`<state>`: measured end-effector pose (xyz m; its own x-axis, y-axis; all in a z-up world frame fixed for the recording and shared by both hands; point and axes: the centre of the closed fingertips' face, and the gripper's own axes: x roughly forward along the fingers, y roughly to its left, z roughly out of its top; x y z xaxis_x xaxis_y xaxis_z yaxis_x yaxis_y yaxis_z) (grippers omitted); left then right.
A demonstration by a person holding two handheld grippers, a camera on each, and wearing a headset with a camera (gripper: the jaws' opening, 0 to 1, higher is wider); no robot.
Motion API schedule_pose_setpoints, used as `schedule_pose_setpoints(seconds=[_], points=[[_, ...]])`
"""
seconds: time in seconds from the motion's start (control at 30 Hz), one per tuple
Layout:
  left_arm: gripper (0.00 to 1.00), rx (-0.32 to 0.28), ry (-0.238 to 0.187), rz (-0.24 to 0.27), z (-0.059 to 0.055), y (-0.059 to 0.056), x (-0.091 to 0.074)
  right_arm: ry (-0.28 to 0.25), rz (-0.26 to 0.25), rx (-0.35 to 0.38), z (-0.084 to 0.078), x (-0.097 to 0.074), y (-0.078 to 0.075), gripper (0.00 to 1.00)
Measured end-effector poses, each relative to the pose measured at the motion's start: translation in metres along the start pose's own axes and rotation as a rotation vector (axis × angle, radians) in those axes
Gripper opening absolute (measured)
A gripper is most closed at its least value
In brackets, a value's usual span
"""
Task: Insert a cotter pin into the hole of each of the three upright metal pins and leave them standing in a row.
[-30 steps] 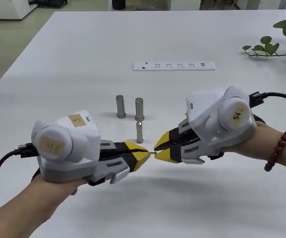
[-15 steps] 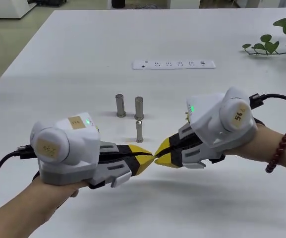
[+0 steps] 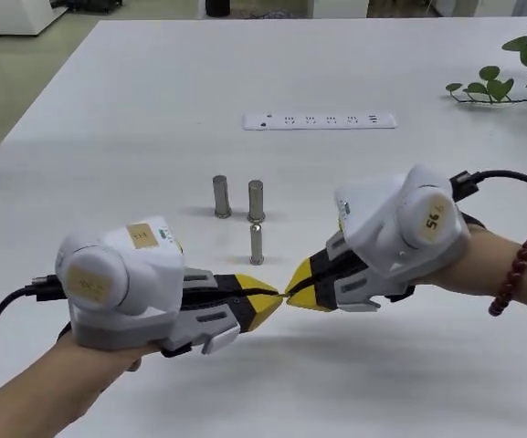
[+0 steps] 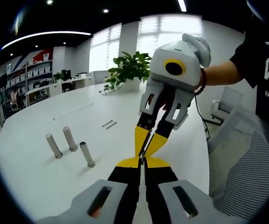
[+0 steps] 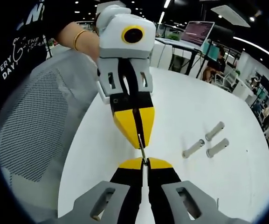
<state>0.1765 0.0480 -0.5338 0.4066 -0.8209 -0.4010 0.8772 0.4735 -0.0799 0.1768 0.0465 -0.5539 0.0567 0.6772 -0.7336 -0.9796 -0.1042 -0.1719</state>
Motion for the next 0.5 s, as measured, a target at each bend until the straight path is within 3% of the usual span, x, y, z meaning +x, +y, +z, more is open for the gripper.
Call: schedule_pose_setpoints(seconds=[0.5], points=[[0.0,-0.003,0.02,0.035,-0.004,0.006,0.008,0.077,-0.013,-0.055,-0.011,0.0,-0.004,0.0]])
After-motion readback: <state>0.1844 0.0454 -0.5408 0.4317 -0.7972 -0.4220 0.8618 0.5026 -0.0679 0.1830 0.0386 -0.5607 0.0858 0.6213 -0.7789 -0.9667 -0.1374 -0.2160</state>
